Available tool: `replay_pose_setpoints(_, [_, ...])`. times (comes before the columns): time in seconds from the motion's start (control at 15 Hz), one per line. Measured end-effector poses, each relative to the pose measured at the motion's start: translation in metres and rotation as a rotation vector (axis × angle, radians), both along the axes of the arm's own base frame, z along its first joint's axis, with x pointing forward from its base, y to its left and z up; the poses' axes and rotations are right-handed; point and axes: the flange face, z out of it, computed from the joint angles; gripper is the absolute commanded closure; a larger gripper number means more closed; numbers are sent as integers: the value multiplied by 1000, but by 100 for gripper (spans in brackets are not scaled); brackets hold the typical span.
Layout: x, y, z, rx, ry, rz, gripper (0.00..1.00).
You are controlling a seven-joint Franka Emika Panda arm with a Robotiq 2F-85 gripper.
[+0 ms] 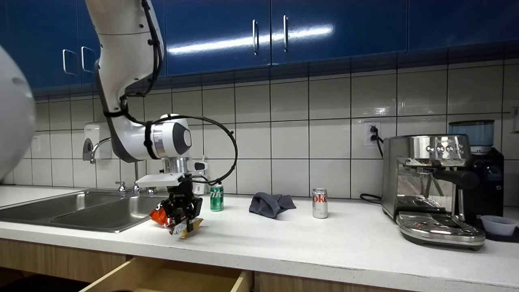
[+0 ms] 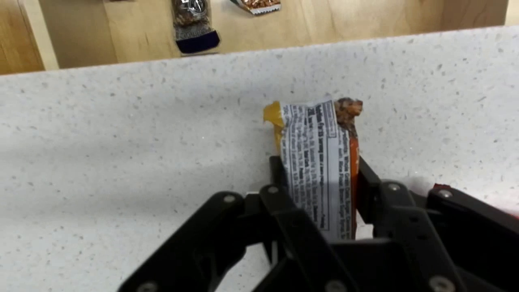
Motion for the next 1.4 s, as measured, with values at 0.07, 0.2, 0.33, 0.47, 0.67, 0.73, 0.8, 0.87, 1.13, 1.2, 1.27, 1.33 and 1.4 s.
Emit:
replay_pose_setpoints(0.07, [-6, -1, 3, 0, 2, -4, 83])
replay_pose_setpoints(0.2, [-20, -3, 7, -1, 9, -17, 83])
replay_pose_setpoints(0.33, [-35, -6, 11, -1, 18, -33, 83])
replay_pose_setpoints(0.47, [-50, -9, 14, -2, 28, -47, 83])
replay_pose_setpoints(0.67, [-73, -13, 17, -8, 47, -67, 83])
replay_pose_setpoints(0.73, [-81, -14, 17, -11, 55, -71, 83])
replay_pose_setpoints(0.8, [-89, -13, 18, -13, 64, -74, 83])
replay_pose_setpoints(0.87, [-97, -13, 18, -15, 73, -76, 83])
replay_pose_setpoints(1.13, [-125, -10, 18, -13, 114, -95, 83])
replay_pose_setpoints(1.2, [-131, -10, 18, -10, 126, -102, 83])
replay_pose_setpoints(1.27, [-136, -10, 18, -10, 137, -108, 83])
replay_pose_setpoints(1.33, [-141, -10, 17, -9, 146, -114, 83])
replay_pose_setpoints(1.4, [-145, -11, 17, -10, 154, -121, 83])
